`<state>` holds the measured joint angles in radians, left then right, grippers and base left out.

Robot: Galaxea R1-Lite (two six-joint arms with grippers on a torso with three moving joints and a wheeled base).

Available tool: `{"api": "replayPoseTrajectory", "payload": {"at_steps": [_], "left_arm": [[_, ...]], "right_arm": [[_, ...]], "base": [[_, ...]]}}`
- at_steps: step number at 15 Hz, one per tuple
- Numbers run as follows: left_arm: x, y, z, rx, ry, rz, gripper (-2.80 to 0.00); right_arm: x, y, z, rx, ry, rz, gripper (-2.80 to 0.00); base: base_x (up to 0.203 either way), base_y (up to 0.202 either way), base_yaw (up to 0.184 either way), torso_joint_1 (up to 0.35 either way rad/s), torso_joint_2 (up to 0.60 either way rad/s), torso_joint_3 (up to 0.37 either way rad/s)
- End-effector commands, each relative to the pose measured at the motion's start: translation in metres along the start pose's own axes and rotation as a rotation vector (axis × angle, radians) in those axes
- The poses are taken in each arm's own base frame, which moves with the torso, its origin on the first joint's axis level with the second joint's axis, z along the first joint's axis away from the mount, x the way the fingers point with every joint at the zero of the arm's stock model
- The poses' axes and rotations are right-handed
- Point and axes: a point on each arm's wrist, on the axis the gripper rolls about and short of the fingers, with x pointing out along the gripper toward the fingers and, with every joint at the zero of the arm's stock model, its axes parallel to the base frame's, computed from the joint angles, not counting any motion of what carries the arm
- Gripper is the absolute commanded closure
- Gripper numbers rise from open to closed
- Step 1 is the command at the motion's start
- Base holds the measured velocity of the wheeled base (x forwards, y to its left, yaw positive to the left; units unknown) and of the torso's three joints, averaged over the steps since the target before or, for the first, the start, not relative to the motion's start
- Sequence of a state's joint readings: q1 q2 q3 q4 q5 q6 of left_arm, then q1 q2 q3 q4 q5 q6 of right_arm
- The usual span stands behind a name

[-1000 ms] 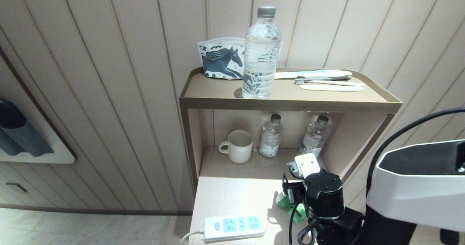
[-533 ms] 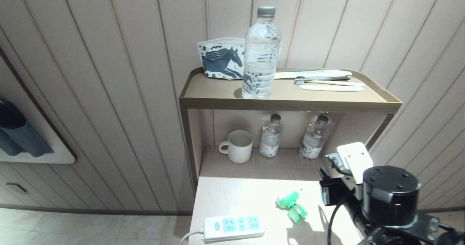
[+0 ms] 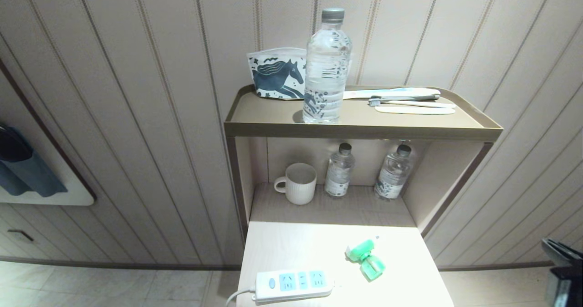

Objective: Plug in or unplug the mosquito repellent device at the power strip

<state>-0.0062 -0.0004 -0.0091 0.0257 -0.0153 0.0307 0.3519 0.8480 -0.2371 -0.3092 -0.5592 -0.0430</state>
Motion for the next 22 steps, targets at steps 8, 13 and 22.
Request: {"api": "replayPoseTrajectory", "payload": {"at_steps": [8,13,22], "left_arm": [[0.000,0.000,0.000,-0.002,0.001,0.000,0.00],[0.000,0.000,0.000,-0.002,0.001,0.000,0.00],[0.000,0.000,0.000,-0.002,0.001,0.000,0.00]], "right_arm": [[-0.068,-0.023,-0.092,0.120,-0.178,0.086,0.00],[-0.076,-0.021,-0.104,0.184,-0.318,0.146,0.00],[-0.074,-0.019,-0.111,0.196,-0.264,0.177,0.00]], "base": [[0.000,0.000,0.000,0.000,0.00,0.000],[0.000,0.000,0.000,0.000,0.00,0.000],[0.000,0.000,0.000,0.000,0.00,0.000]]}}
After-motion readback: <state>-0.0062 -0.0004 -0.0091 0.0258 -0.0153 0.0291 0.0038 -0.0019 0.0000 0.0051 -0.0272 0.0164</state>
